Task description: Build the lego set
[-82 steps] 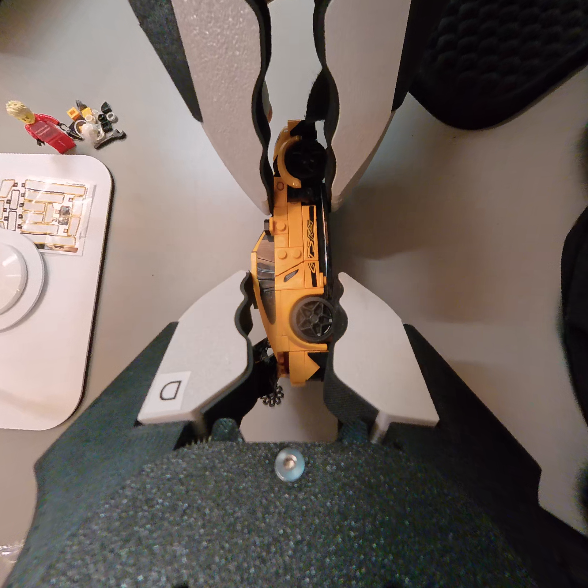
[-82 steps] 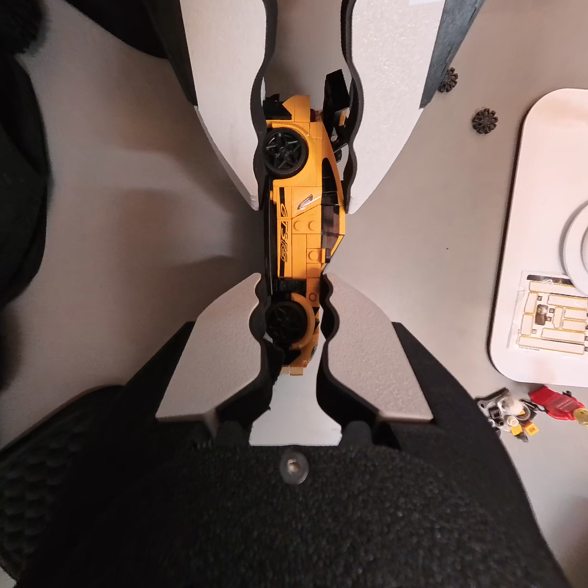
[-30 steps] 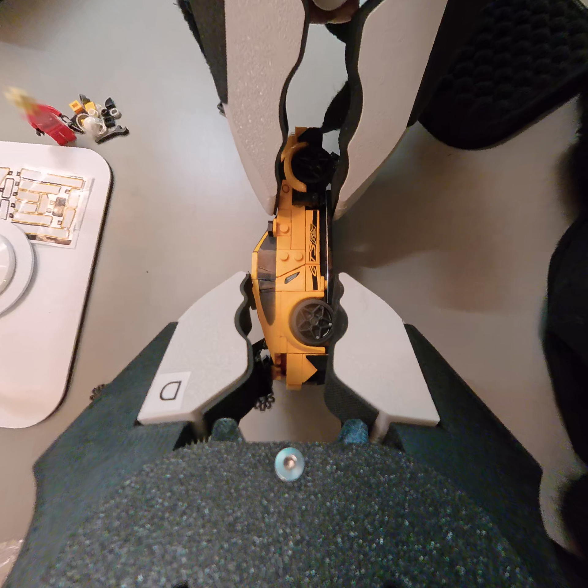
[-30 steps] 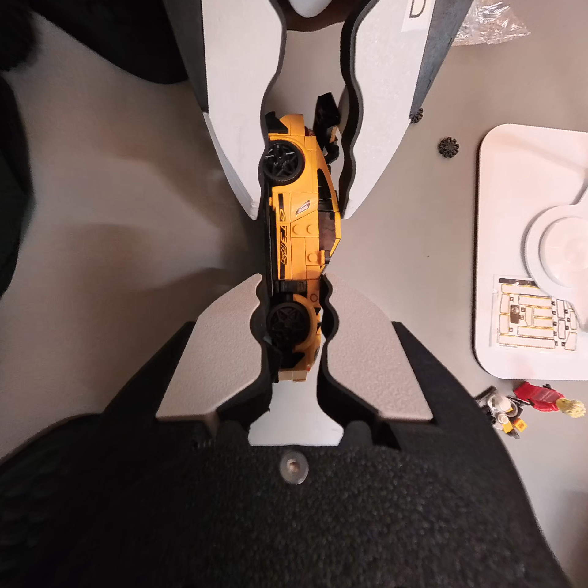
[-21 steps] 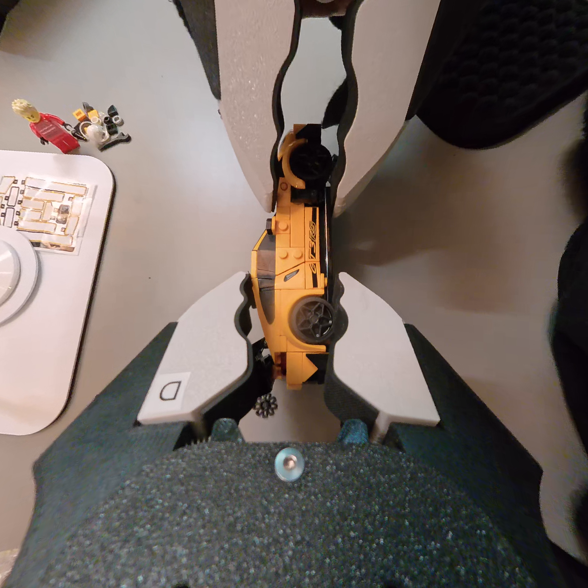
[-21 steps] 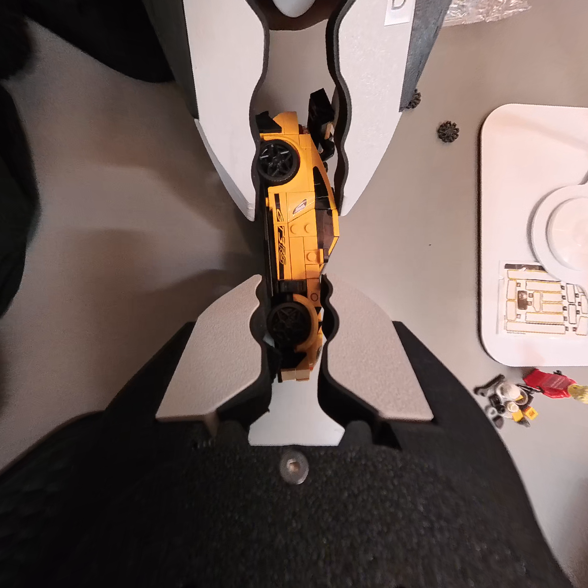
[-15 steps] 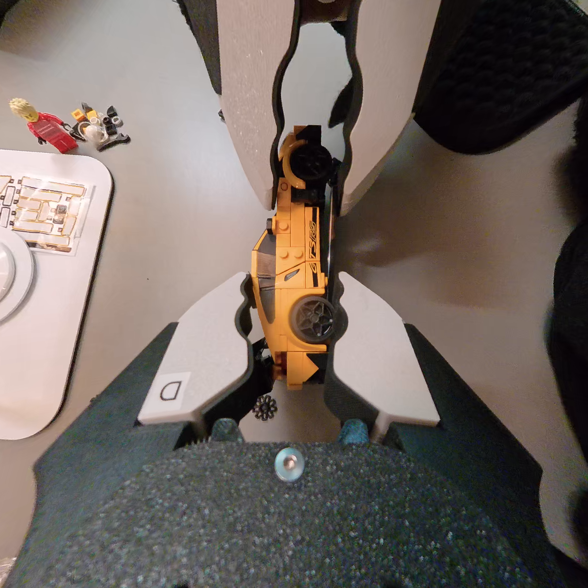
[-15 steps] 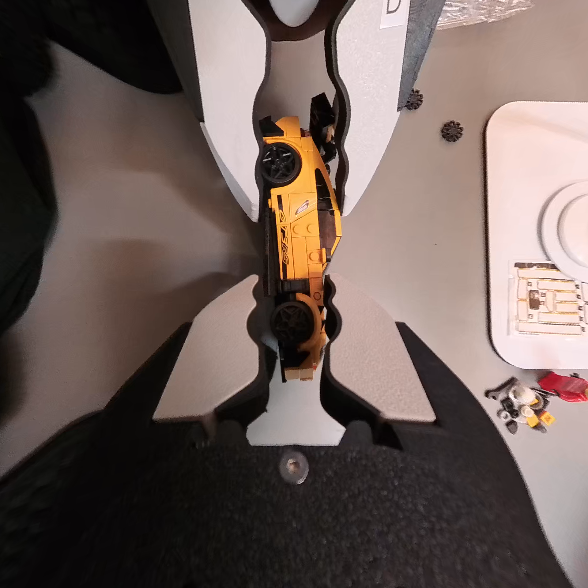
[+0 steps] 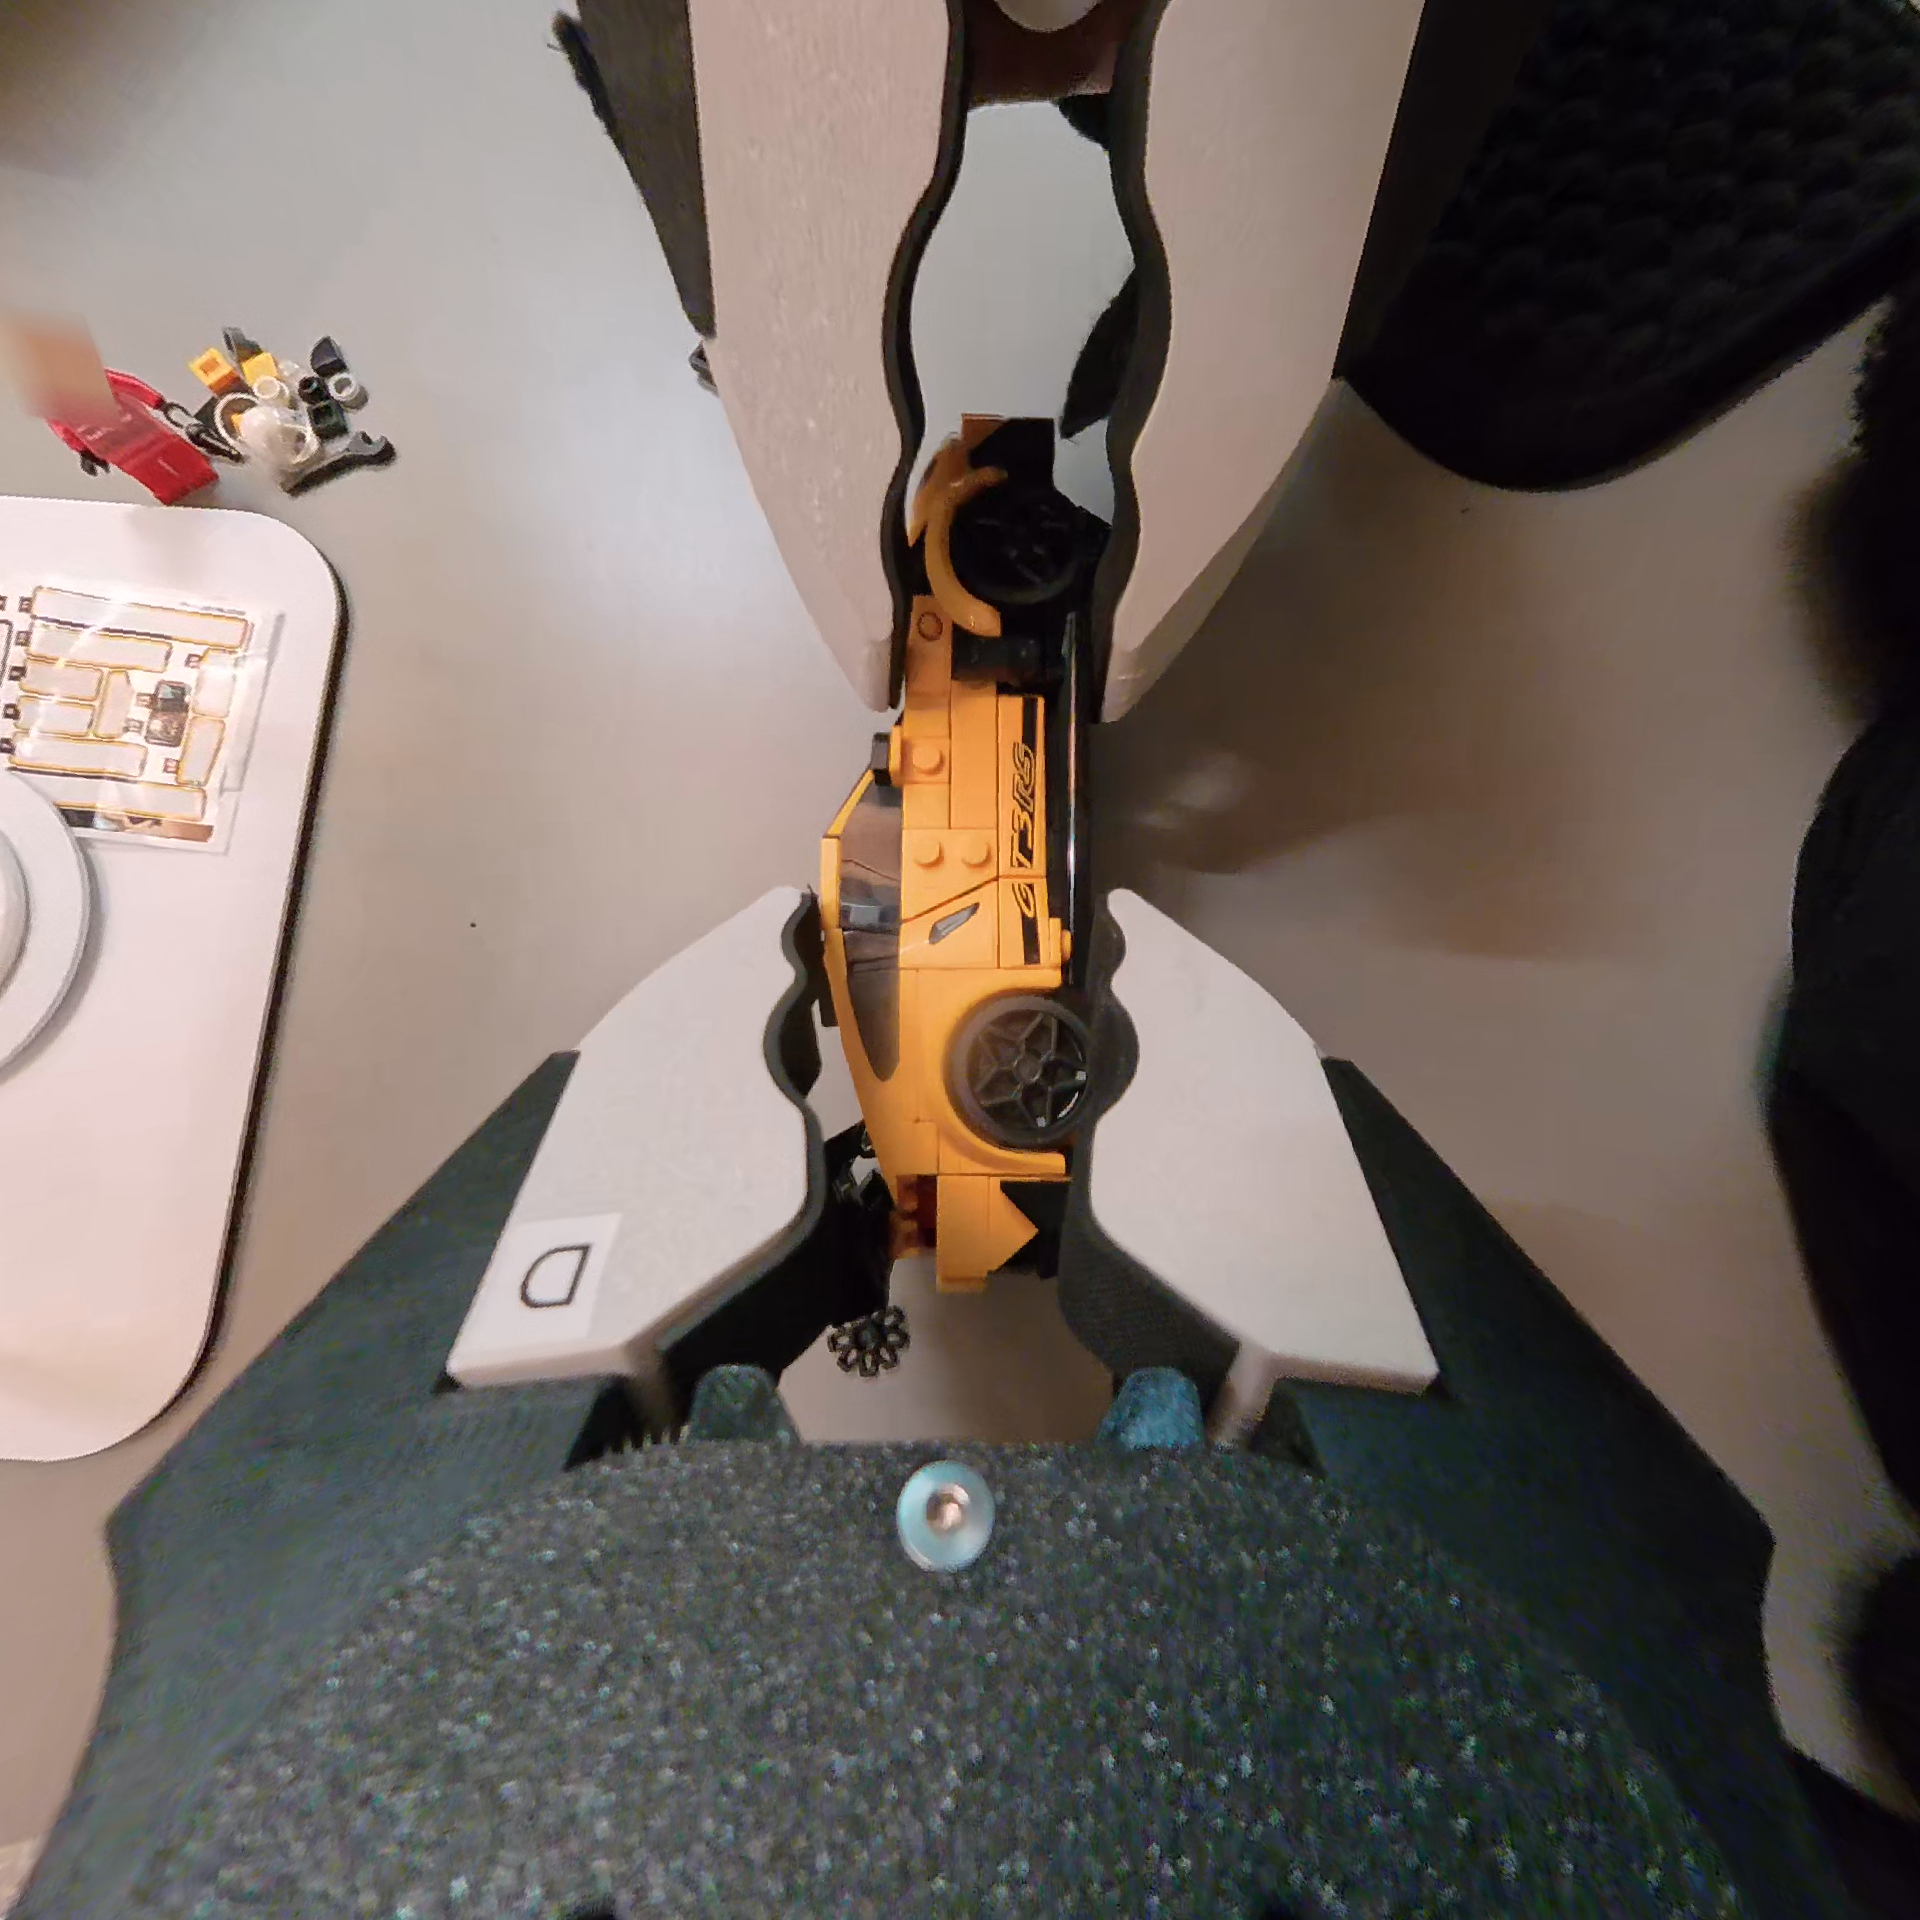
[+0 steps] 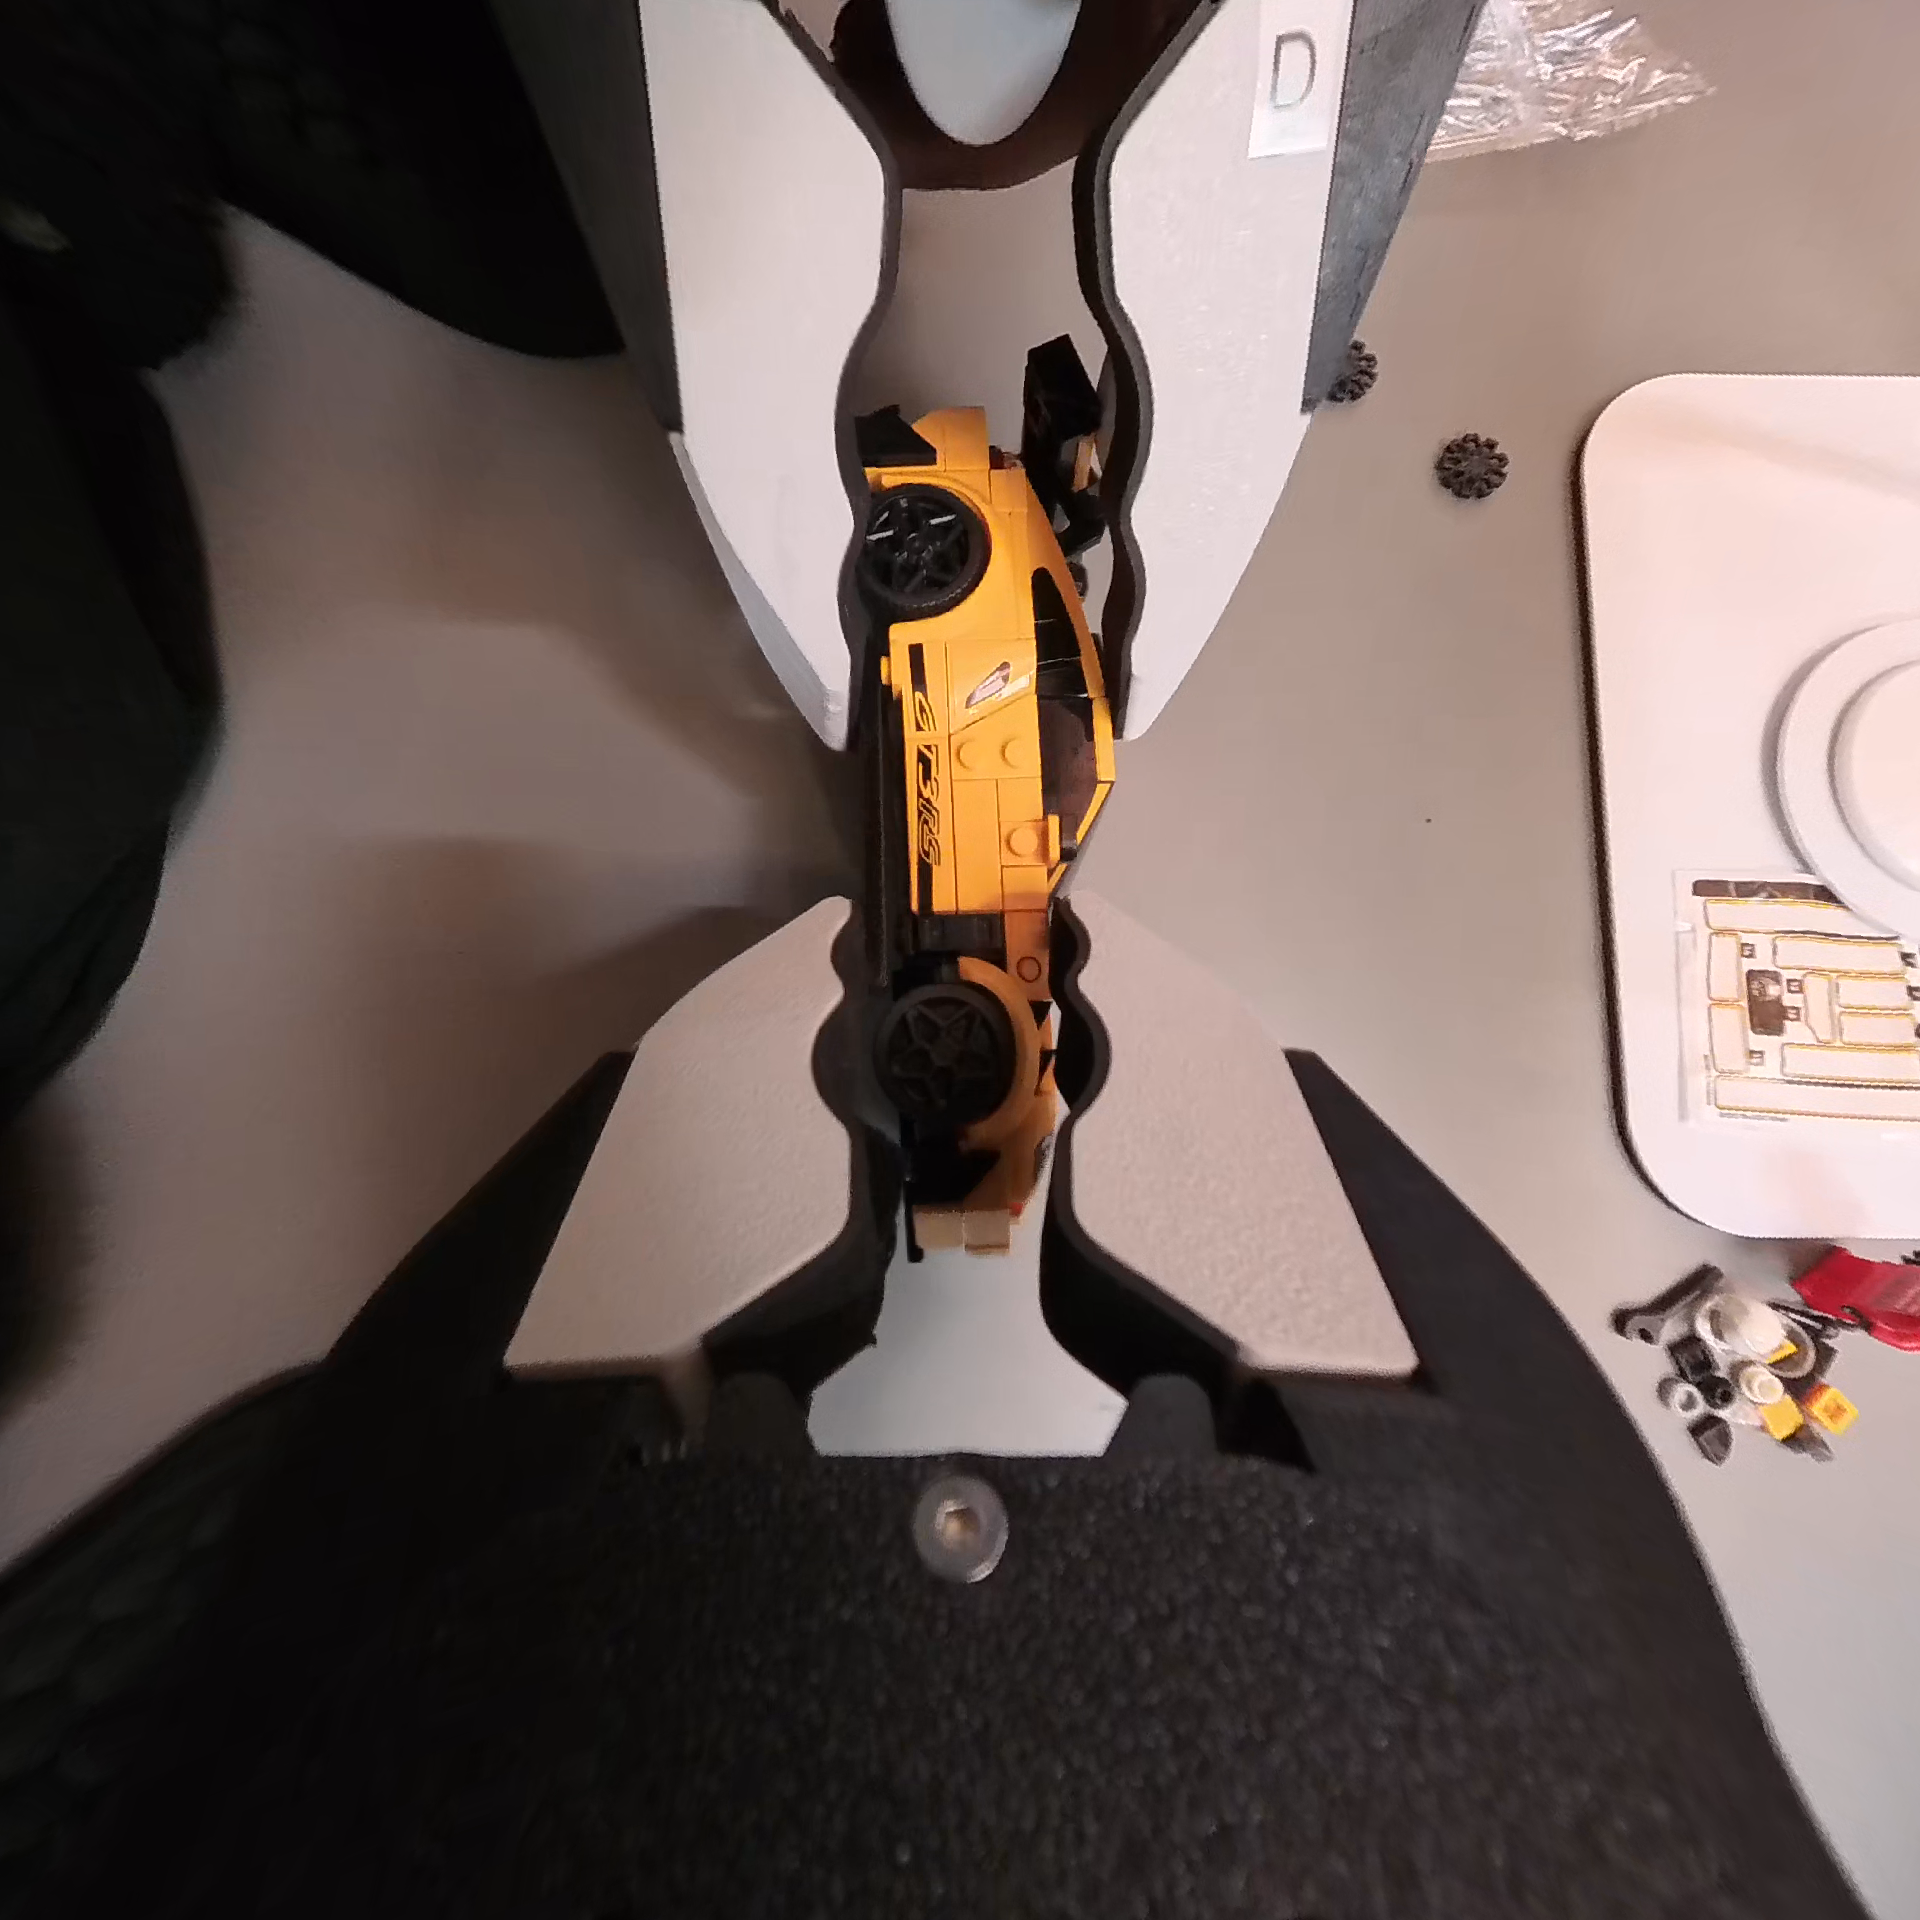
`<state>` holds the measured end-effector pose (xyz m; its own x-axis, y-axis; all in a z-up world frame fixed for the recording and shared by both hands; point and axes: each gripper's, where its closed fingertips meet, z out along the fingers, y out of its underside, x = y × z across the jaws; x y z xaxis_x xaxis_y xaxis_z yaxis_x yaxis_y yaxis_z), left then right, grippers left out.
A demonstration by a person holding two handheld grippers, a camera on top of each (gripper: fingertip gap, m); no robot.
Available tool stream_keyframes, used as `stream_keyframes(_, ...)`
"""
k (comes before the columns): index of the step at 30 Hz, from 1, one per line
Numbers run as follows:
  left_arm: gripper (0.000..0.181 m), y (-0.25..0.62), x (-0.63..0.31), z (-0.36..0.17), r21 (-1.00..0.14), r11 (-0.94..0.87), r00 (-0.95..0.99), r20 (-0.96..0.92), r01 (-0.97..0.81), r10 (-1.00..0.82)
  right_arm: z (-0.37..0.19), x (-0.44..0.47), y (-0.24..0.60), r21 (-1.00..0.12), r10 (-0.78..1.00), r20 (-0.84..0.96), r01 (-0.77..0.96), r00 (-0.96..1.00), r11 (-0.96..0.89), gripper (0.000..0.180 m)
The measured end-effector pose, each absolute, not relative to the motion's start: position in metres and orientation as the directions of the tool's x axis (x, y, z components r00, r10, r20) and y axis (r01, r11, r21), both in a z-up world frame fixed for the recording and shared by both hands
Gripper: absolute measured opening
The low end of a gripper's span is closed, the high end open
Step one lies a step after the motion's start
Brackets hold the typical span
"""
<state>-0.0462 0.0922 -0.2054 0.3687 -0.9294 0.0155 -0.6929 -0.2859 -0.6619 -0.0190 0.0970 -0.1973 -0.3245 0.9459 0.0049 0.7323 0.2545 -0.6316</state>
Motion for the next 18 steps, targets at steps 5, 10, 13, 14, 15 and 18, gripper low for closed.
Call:
stream_keyframes(5, 0.049, 0.091, -0.0471, -0.2051, -0.64, -0.293, 0.359, 0.028, -0.71, -0.933, -0.1977, -0.0192, 0.096, -0.631, 0.943, 0.019, 0.728, -0.332, 0.269, 0.033)
stream_keyframes(10, 0.049, 0.0896, -0.0478, -0.2048, -0.623, -0.295, 0.348, 0.04, -0.724, -0.937, -0.1976, -0.0195, 0.0945, -0.642, 0.944, 0.016, 0.721, -0.329, 0.262, 0.033)
stream_keyframes(13, 0.049, 0.0892, -0.0481, -0.2048, -0.612, -0.294, 0.341, 0.042, -0.734, -0.939, -0.1975, -0.0197, 0.0941, -0.647, 0.944, 0.014, 0.717, -0.328, 0.259, 0.032)
stream_keyframes(14, 0.049, 0.089, -0.0483, -0.2048, -0.609, -0.294, 0.339, 0.044, -0.737, -0.94, -0.1976, -0.0197, 0.0938, -0.648, 0.944, 0.016, 0.716, -0.33, 0.261, 0.032)
stream_keyframes(15, 0.049, 0.0888, -0.0483, -0.2048, -0.606, -0.295, 0.337, 0.047, -0.739, -0.94, -0.1976, -0.0197, 0.0938, -0.648, 0.943, 0.018, 0.715, -0.331, 0.263, 0.032)
stream_keyframes(18, 0.049, 0.0881, -0.0485, -0.2047, -0.594, -0.295, 0.329, 0.053, -0.749, -0.943, -0.1976, -0.0198, 0.0928, -0.649, 0.942, 0.018, 0.713, -0.336, 0.267, 0.032)
